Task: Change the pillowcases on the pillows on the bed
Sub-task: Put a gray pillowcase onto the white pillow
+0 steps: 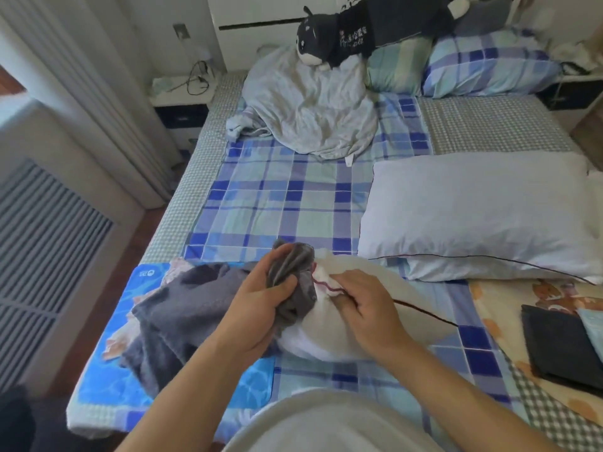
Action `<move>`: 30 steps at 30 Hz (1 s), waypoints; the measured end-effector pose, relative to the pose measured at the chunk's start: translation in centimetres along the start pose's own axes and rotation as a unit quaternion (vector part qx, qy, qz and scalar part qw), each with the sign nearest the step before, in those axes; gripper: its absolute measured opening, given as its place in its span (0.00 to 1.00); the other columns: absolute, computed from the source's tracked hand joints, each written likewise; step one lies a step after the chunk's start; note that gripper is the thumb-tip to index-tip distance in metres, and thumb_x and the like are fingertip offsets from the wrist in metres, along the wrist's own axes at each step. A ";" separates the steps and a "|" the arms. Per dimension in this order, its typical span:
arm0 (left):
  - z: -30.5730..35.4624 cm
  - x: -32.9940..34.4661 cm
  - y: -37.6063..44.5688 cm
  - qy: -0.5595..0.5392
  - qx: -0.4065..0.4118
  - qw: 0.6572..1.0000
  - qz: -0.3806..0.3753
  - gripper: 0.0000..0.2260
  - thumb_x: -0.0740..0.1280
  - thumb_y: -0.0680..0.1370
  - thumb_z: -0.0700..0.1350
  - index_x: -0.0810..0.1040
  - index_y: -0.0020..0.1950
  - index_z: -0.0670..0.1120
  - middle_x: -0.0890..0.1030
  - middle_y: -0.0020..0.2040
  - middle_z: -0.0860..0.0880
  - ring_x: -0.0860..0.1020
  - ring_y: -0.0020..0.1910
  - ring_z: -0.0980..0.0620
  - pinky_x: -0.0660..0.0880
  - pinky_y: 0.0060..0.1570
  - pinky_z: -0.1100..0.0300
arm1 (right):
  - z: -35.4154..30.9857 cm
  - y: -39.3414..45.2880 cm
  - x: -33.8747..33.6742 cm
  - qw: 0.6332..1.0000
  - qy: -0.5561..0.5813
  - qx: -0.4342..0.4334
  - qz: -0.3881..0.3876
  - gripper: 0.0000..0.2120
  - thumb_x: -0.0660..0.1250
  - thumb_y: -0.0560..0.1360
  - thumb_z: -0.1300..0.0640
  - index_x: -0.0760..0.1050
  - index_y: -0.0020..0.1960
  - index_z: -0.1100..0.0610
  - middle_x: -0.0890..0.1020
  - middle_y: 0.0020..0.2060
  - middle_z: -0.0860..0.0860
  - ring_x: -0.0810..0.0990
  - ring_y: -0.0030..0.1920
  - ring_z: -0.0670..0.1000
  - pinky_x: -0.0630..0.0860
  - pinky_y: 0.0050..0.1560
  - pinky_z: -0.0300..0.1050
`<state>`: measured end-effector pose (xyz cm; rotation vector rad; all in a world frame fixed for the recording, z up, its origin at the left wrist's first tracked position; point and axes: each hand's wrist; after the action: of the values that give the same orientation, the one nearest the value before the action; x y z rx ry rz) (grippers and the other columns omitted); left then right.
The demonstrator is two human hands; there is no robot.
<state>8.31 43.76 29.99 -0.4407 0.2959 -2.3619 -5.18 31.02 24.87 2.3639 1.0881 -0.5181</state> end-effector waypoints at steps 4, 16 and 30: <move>0.2 -0.1 -2.1 -0.048 0.010 0.999 -0.004 0.22 0.59 0.82 0.30 0.75 0.71 0.50 0.81 0.65 0.47 0.79 0.65 0.48 0.76 0.63 0.53 | -0.1 0.5 0.0 0.988 -0.072 -0.123 -0.061 0.02 0.62 0.77 0.51 0.70 0.45 0.45 0.76 0.38 0.45 0.71 0.41 0.47 0.68 0.42 0.46; 0.3 -3.6 -2.9 0.196 -0.074 0.971 -0.116 0.29 0.67 0.79 0.33 0.72 0.73 0.60 0.72 0.75 0.49 0.77 0.68 0.53 0.74 0.66 0.54 | -1.8 -0.1 -0.4 0.978 0.101 0.107 -0.146 0.12 0.69 0.77 0.60 0.77 0.54 0.43 0.81 0.44 0.38 0.80 0.50 0.39 0.73 0.51 0.29; -3.3 -3.2 -3.6 0.157 -0.008 0.985 0.077 0.16 0.67 0.77 0.31 0.68 0.57 0.47 0.82 0.42 0.37 0.80 0.40 0.42 0.77 0.39 0.41 | -1.9 0.1 3.1 0.935 0.145 0.286 -0.149 0.01 0.74 0.75 0.53 0.83 0.45 0.50 0.86 0.40 0.45 0.83 0.43 0.44 0.78 0.48 0.40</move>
<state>7.03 48.84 27.43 -0.0470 0.4776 -2.2726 -2.95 33.88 24.86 2.8549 1.6281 -0.6809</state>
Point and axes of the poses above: each hand's wrist, its own y-axis towards the middle knuckle, its own x-axis out of the palm, z = x × y
